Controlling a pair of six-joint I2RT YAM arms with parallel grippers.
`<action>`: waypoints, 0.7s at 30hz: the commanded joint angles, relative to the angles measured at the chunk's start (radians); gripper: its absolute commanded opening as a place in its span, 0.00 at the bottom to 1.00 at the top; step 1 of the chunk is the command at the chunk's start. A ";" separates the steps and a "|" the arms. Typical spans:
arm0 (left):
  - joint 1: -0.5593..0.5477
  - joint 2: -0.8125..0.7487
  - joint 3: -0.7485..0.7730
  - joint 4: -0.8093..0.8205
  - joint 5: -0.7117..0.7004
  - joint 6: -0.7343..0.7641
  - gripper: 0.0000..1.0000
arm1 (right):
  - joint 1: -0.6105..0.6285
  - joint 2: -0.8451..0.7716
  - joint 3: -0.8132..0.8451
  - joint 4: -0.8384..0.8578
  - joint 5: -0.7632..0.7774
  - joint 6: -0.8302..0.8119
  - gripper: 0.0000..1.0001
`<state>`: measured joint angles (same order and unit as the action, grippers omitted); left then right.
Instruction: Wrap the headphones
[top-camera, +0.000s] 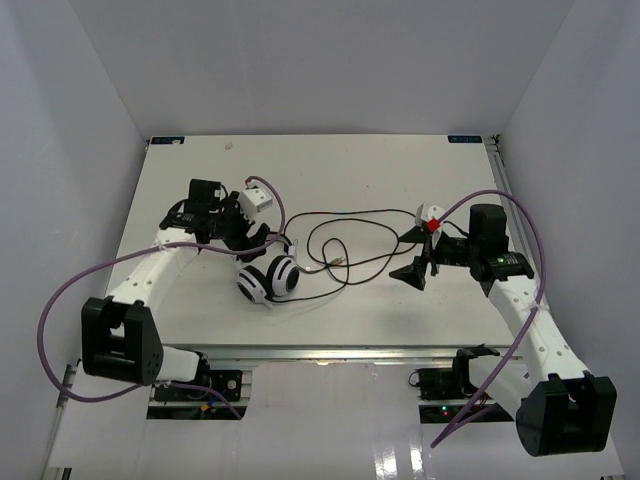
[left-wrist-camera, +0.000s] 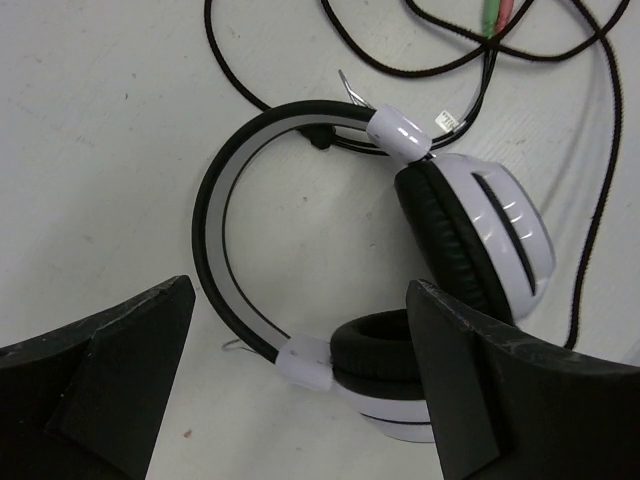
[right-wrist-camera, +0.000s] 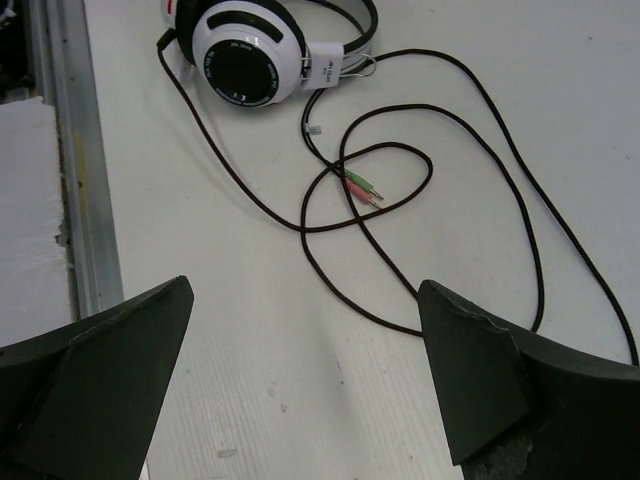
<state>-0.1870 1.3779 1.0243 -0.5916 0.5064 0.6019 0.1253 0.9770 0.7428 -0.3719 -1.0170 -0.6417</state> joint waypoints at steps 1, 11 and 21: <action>-0.005 0.113 0.088 -0.012 0.034 0.208 0.96 | -0.018 0.011 -0.003 0.013 -0.193 -0.049 1.00; -0.049 0.427 0.267 0.007 -0.036 0.371 0.84 | -0.047 0.005 -0.031 0.010 -0.232 -0.063 1.00; -0.102 0.538 0.291 -0.019 -0.129 0.487 0.63 | -0.068 0.008 -0.031 0.011 -0.239 -0.055 1.00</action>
<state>-0.2684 1.9192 1.2976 -0.5954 0.4087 1.0044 0.0680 0.9901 0.7137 -0.3695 -1.2219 -0.6885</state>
